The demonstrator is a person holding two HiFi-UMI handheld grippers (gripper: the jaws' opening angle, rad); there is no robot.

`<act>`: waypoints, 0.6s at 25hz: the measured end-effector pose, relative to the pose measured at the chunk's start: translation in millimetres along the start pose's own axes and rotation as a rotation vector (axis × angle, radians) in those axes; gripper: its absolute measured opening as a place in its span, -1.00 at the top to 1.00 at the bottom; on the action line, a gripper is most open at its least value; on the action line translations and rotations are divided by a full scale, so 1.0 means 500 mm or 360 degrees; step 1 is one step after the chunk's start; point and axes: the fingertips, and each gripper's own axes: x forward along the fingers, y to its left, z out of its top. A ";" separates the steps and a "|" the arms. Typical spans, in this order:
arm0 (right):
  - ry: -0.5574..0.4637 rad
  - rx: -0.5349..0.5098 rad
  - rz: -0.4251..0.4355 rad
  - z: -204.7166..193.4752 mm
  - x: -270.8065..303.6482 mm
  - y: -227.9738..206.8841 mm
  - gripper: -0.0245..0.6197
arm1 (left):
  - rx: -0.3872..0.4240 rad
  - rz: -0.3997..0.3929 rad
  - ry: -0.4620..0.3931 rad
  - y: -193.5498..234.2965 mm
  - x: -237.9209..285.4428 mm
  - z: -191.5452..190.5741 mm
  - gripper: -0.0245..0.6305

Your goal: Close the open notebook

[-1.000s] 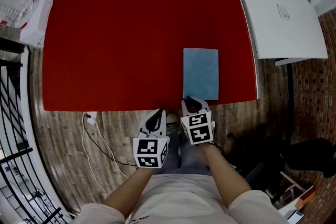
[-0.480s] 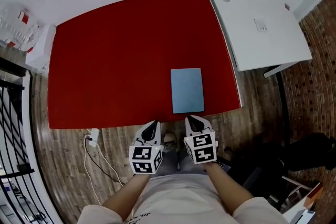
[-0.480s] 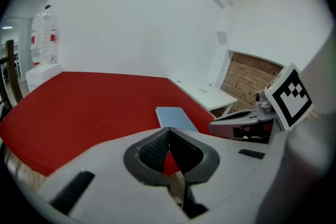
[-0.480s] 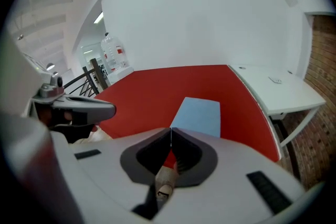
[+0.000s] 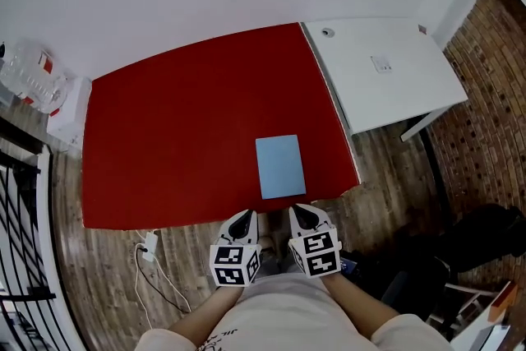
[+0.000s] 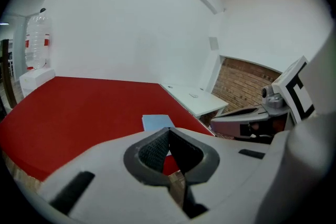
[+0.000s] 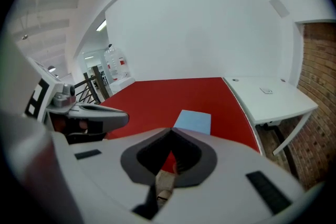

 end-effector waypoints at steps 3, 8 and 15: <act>-0.0016 -0.0016 -0.0005 -0.002 -0.013 0.001 0.91 | 0.0045 -0.0035 -0.0009 -0.026 0.005 0.011 0.91; -0.0034 -0.0011 -0.0005 0.000 -0.031 -0.003 0.91 | 0.0100 -0.0060 -0.0017 -0.048 0.007 0.023 0.91; -0.0094 0.0018 -0.0019 0.012 -0.051 -0.022 0.91 | 0.0134 -0.0051 -0.0037 -0.067 0.007 0.036 0.91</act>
